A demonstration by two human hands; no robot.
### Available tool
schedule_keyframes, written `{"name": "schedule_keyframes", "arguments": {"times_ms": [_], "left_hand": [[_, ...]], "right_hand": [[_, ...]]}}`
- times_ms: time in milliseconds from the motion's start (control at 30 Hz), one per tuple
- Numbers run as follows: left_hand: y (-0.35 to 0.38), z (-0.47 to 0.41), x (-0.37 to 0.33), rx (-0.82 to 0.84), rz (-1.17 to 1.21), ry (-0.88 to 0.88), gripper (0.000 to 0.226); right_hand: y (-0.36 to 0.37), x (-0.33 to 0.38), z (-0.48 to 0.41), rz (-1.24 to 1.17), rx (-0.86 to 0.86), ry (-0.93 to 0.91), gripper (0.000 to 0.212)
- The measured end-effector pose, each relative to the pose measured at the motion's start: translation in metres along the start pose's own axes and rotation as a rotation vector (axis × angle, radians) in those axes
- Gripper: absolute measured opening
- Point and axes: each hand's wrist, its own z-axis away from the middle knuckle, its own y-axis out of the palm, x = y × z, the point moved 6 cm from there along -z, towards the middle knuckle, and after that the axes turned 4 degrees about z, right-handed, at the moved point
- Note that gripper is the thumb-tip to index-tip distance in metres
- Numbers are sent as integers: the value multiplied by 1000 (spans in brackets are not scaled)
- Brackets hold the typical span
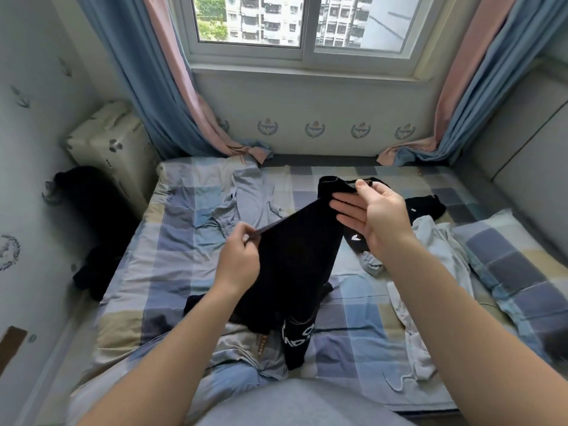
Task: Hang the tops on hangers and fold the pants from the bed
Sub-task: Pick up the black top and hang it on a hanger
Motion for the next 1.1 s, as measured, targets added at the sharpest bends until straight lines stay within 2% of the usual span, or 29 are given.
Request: {"name": "schedule_keyframes", "arguments": {"times_ms": [100,167,233,367,433,600,733,833,967,1100], "left_hand": [[-18,-9,-22,30,122,75,26],[-24,-9,-41,102,165,143,25],[-26,-8,-61,191,184,200,24],[-28,0,-102,324,143,318,12],[-32,2,-120,368,101,380,13],[-52,-2,-137,345,12,465,18],[-67,-10,-129,227,77,438,19],[-73,-13,-121,160,130,402,18],[-82,-23,-107,43,209,315,14],[-79,-35,-79,-79,257,154,23]], "right_hand": [[-18,-17,-2,40,-89,56,11],[-17,-26,0,126,-68,79,9],[-4,-31,5,203,68,74,16],[47,-25,32,555,514,-184,61],[69,-27,40,726,633,-277,64],[85,-43,34,1078,628,-359,31],[62,-78,18,1227,618,-223,25],[30,-102,1,1336,503,-66,27],[-24,-120,-17,1276,288,143,26],[-48,-111,-23,1113,202,102,25]]}}
